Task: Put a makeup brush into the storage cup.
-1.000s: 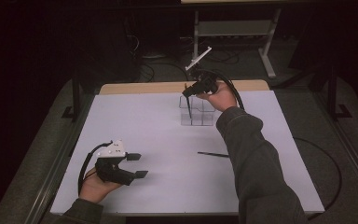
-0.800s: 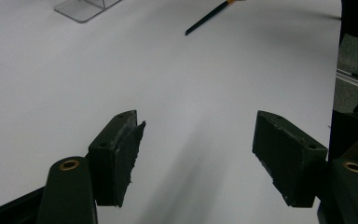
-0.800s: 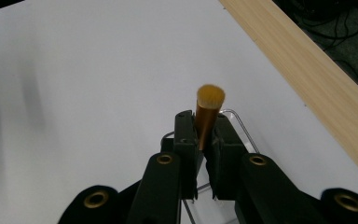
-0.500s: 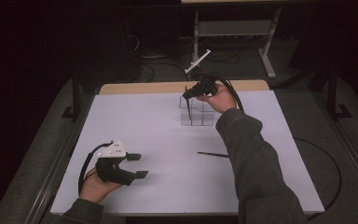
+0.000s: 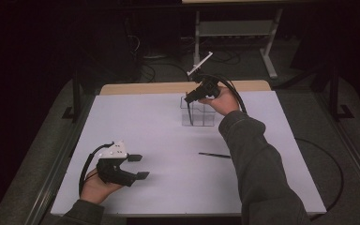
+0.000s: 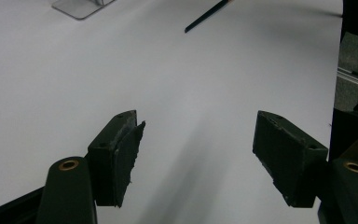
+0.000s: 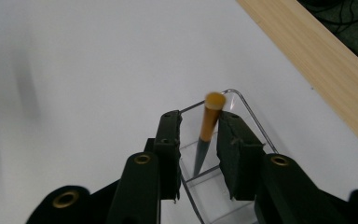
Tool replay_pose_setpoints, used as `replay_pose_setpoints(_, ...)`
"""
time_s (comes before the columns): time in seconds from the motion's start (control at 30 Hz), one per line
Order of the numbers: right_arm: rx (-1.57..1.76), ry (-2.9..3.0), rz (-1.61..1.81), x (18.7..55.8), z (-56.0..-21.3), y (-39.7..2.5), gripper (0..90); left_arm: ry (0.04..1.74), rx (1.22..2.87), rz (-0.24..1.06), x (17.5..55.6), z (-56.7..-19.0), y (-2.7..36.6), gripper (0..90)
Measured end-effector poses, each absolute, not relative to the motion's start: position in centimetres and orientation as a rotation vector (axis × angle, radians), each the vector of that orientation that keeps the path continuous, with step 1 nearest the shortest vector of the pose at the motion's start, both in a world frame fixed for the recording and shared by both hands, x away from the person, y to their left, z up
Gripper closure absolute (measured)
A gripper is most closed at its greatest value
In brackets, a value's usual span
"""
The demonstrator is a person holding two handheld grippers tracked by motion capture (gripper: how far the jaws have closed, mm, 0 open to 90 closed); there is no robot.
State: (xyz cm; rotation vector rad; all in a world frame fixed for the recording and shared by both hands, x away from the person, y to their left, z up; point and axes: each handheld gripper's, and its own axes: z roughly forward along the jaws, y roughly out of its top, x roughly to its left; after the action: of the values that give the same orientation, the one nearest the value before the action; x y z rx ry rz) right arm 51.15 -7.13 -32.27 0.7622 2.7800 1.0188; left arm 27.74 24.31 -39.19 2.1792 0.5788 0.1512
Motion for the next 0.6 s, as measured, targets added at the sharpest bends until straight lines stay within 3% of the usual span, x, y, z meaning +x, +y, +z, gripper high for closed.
replay_pose_setpoints(0.6, 0.775, 2.753, 1.079, 49.9, -32.2, -9.0, 60.4, 0.591, 2.19, 0.151, 28.0, -39.4, 24.7, 29.9)
